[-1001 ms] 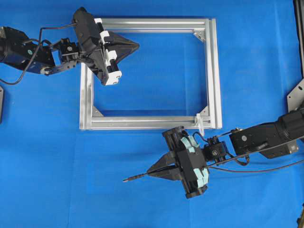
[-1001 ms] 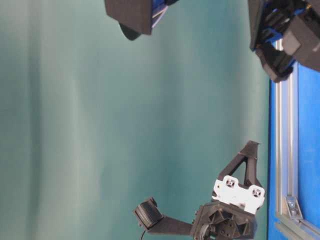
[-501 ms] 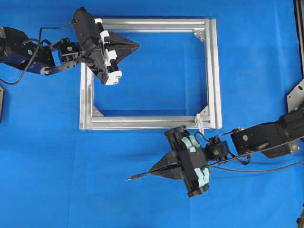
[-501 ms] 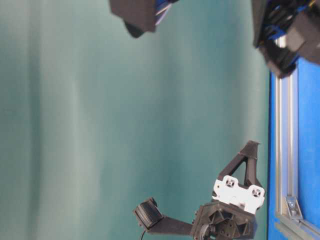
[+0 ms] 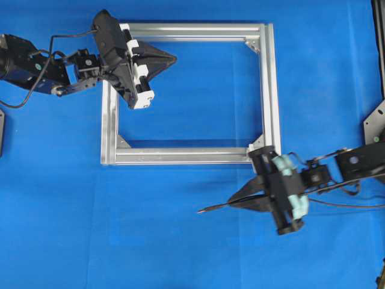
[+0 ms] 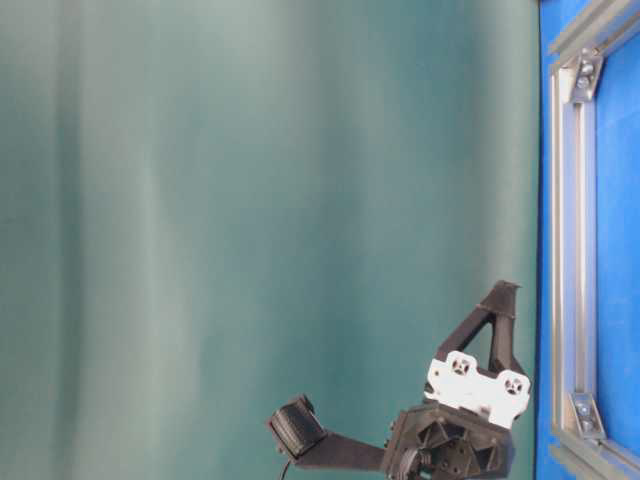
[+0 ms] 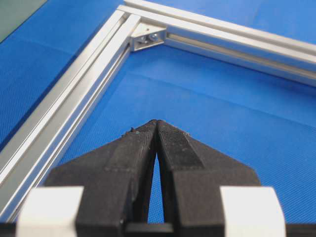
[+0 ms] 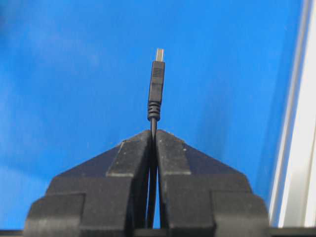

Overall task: Insert the wire through the string loop located on the right side.
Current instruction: 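Lift the cable and move the right gripper right, away from the frame, then align the USB plug with the white zip-tie loop using the right gripper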

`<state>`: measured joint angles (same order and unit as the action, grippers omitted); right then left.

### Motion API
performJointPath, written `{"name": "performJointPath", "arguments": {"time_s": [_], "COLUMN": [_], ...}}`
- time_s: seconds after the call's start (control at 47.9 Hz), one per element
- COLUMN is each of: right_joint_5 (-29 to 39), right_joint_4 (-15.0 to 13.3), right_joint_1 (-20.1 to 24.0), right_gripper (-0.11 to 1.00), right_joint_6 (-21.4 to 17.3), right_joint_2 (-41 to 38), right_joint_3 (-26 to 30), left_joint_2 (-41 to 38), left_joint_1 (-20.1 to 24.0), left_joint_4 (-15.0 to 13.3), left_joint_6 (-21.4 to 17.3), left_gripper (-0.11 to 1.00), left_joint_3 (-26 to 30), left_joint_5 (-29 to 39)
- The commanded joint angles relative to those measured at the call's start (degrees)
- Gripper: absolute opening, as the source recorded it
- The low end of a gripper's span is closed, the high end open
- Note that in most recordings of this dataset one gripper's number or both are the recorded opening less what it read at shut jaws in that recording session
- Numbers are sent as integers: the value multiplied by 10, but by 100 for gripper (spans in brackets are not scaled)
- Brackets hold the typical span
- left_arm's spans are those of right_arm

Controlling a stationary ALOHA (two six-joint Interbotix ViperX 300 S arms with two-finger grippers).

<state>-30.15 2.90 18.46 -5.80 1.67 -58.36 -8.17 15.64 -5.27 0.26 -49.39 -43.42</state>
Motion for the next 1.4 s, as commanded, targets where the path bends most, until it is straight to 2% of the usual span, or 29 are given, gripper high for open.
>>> {"name": "performJointPath", "arguments": {"time_s": [0.0,0.25,0.542,0.751,1.064,1.377], "right_joint_5": [-5,-1,51,70,68,66], "right_joint_4": [8,34,43,44,44,42], "right_joint_1": [4,4,4,3,-9,-77], "right_gripper": [-4,-4,-4,-4,-4,-4], "right_joint_6": [-1,0,-1,0,2,5], "right_joint_2": [43,127,240,283,281,281], "right_joint_3": [-29,-121,-192,-214,-217,-223], "left_joint_2": [18,18,18,18,18,18], "left_joint_1": [-3,-3,-3,-3,-3,-3], "left_joint_4": [2,2,3,2,3,3], "left_joint_6": [1,1,1,1,0,0], "left_gripper": [0,0,0,0,0,0], "left_joint_3": [4,4,5,4,7,8], "left_joint_5": [-5,-5,-6,-7,-8,-8]}}
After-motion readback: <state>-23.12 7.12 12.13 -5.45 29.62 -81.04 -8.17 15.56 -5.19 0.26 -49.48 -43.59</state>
